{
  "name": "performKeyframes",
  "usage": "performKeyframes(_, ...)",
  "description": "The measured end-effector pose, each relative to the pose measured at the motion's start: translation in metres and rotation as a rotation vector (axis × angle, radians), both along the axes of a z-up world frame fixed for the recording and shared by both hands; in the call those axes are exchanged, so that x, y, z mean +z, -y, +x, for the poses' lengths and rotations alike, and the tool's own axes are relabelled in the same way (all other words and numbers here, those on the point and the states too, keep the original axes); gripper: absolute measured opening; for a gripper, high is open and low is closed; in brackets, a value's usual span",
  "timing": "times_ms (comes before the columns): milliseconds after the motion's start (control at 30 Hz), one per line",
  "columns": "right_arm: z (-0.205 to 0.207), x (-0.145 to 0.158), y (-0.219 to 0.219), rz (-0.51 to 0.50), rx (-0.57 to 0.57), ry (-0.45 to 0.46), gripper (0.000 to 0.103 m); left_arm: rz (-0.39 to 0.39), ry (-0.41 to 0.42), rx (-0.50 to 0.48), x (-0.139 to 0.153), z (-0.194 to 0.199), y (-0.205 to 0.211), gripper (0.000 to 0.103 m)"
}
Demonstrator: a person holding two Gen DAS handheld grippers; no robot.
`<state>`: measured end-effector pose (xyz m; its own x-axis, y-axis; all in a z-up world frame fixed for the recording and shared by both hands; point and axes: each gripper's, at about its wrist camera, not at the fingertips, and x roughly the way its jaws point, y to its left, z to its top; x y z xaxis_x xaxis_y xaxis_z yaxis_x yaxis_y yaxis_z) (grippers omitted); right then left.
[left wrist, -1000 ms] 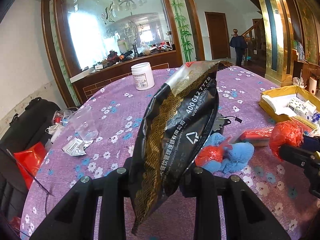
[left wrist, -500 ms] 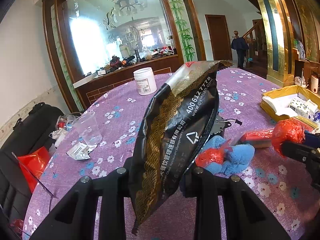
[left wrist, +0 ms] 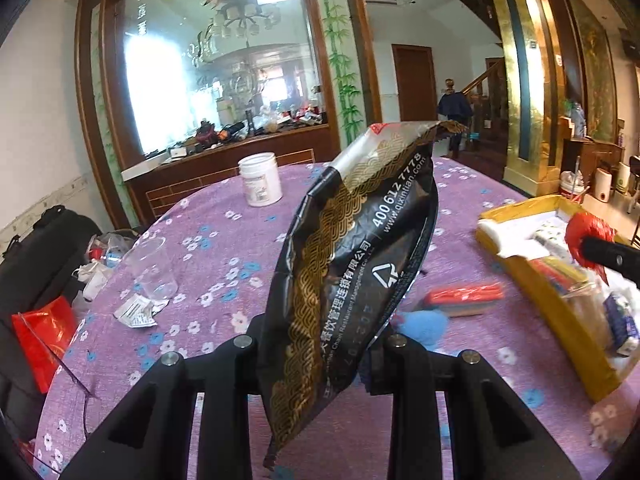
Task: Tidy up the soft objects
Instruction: 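Lower the black snack bag and red plastic bag into the tray and open both grippers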
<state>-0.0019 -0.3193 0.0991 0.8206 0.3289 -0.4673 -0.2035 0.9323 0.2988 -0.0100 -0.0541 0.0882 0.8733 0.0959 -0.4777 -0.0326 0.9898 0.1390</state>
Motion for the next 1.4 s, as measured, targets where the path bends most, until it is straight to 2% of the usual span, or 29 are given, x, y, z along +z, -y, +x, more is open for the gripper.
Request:
performKeyframes(167,-0.001,0.005,0.031,0.044,-0.056,0.005,0.046,-0.009,-0.009,-0.059,0.006,-0.001,0.028,0.028)
performKeyframes(467,-0.006,-0.003,0.087,0.113,-0.138,-0.018,0.046,-0.002,-0.033,-0.193,0.007,0.002,0.109,0.028)
performKeyframes(767,-0.016,-0.015,0.137,0.143,-0.226,-0.05,0.047,0.003,-0.101,-0.329,-0.005,0.009,0.19,0.028)
performKeyframes(900,-0.018,-0.02,0.154,0.146,-0.261,-0.07,0.047,-0.03,-0.171,-0.372,-0.015,0.02,0.217,0.028)
performKeyframes(1167,-0.016,-0.034,0.172,0.136,-0.298,-0.134,0.047,-0.11,-0.3,-0.421,-0.034,0.043,0.243,0.028)
performKeyframes(1400,-0.008,-0.04,0.163,0.091,-0.299,-0.159,0.048,-0.112,-0.304,-0.452,-0.042,0.046,0.242,0.028)
